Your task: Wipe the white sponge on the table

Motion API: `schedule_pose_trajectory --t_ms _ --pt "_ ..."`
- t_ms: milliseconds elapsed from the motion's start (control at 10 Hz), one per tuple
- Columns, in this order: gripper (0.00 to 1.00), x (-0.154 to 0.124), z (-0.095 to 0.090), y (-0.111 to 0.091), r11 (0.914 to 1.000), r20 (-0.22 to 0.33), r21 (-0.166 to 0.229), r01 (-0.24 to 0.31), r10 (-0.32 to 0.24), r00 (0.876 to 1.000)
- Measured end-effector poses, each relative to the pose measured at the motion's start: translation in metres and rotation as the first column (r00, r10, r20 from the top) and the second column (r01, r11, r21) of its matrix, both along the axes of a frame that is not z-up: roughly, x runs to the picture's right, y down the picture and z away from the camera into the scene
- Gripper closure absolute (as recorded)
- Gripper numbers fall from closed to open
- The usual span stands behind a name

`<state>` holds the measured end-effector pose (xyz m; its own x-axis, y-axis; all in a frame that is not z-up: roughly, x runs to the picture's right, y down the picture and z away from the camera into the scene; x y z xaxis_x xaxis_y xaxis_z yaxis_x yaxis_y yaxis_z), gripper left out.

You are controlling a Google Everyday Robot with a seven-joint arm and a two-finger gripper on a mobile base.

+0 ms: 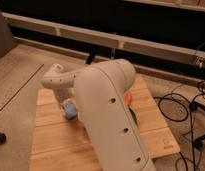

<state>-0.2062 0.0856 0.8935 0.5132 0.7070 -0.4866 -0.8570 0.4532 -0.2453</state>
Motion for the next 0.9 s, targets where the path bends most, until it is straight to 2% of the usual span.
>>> schedule_pose_trajectory --t_ms 100,300,600,700,900 --pt "0.35 -0.001 0.008 -0.001 1.0000 -0.010 0.001 -0.004 0.004 1.000" --pt "0.35 -0.012 0.021 0.008 0.9996 -0.001 -0.025 -0.016 0.016 1.000" --pt "0.35 -0.022 0.028 0.032 0.9932 0.005 -0.101 -0.058 0.059 0.998" --pt "0.39 -0.021 0.029 0.038 0.9905 -0.002 -0.121 -0.065 0.066 0.998" --pt "0.55 -0.012 0.025 0.037 0.9909 -0.027 -0.123 -0.056 0.053 0.998"
